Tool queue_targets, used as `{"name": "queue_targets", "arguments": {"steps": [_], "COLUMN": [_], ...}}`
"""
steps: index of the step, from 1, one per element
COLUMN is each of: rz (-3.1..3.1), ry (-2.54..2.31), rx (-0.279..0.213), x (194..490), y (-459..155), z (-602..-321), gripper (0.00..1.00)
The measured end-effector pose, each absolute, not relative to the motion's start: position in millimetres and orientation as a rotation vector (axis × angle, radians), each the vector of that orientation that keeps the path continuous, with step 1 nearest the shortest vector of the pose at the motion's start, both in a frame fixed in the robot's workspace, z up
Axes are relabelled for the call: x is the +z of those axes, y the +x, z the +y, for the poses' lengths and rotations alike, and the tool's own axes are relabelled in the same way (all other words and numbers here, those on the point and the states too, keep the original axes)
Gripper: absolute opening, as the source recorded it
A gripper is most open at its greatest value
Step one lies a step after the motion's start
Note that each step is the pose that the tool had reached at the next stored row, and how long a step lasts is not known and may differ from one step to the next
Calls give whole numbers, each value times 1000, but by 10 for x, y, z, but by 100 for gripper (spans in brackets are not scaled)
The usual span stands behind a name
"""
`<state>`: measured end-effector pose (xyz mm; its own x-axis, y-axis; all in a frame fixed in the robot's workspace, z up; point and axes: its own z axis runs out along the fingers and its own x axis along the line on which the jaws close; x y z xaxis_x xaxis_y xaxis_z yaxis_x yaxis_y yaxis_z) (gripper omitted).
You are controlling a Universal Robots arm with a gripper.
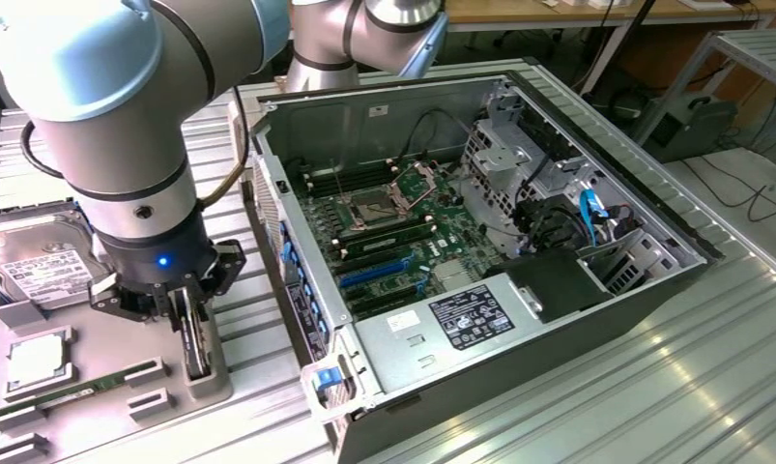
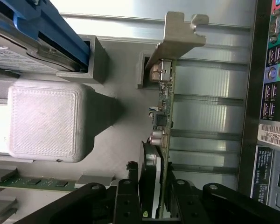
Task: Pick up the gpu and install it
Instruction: 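Pick up the gpu and move the gpu toward the slot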
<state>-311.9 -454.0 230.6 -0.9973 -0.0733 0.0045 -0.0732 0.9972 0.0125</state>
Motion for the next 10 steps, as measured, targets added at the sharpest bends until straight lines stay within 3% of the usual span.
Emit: {"name": "queue_targets", "arguments": {"steps": [10], "rz": [-3134], "ry": [115], "rx": [-19], "x": [2306], "y": [-3119], "z": [-4540], "gripper": [28]}}
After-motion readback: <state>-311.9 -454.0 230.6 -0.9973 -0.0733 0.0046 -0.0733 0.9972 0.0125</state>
